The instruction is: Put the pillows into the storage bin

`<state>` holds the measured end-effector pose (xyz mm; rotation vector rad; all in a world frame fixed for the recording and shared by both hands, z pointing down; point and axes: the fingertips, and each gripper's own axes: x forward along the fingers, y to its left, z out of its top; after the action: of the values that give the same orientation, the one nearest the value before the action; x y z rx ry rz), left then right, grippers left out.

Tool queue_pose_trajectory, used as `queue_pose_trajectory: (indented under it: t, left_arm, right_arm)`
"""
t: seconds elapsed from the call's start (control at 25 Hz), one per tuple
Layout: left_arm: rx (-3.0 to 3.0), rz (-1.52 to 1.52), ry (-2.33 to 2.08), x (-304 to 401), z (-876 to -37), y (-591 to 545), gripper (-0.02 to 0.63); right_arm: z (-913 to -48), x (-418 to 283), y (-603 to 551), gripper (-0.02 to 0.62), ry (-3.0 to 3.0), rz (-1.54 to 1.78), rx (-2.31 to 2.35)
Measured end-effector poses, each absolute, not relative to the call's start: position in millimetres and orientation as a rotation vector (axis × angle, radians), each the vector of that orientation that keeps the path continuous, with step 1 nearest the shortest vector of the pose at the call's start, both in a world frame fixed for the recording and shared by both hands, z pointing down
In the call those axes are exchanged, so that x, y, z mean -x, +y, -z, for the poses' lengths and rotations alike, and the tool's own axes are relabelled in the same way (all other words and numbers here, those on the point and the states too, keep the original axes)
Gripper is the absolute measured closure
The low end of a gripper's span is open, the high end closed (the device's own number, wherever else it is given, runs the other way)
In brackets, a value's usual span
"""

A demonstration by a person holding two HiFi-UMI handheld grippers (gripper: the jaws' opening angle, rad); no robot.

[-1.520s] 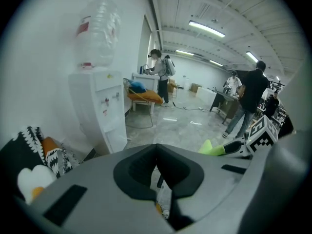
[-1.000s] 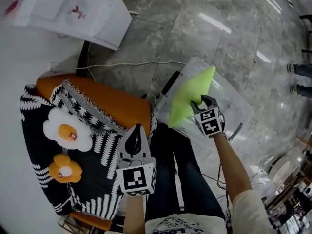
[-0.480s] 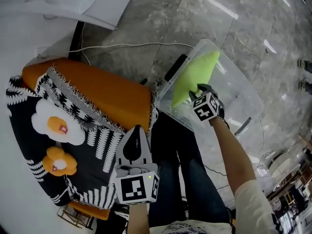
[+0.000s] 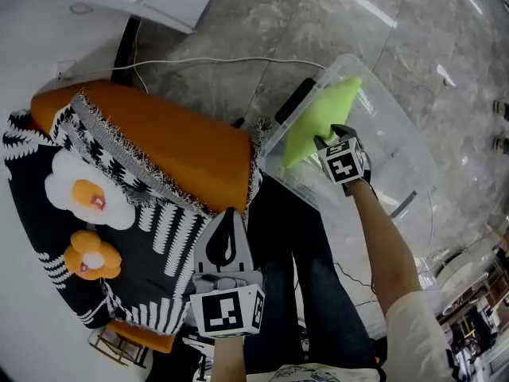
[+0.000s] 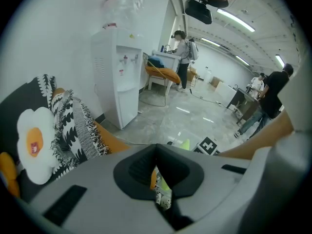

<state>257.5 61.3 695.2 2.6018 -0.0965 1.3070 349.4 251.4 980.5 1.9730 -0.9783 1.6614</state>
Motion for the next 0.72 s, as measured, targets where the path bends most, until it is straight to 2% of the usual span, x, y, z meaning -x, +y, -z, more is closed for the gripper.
queue_pose_trajectory:
  t: [0.08,0.16,0.36,0.72]
  left_arm:
    - [-2.605,-1.299,-0.115,-255,-693,58,0.592]
    - [-2.612,-1.283,-0.137,-254,-688,54,0.592]
    - [-2.645,-1.212,-0.189,-252,-648,41,0.592]
    - [-2.725,-1.020,-0.409,-228,-522,-3,0.592]
  right_arm:
    - [-971,-355,244,0.335,-0.981,-1.652,-2.032]
    - [-956,-359,235,0.259,-0.991,-1.630,-2.095]
    - [-885,-365,227,0.261,-0.992,-1.517,-2.254]
    - [-672,-350,187,0.272,-1.110,-1.216,-2.429]
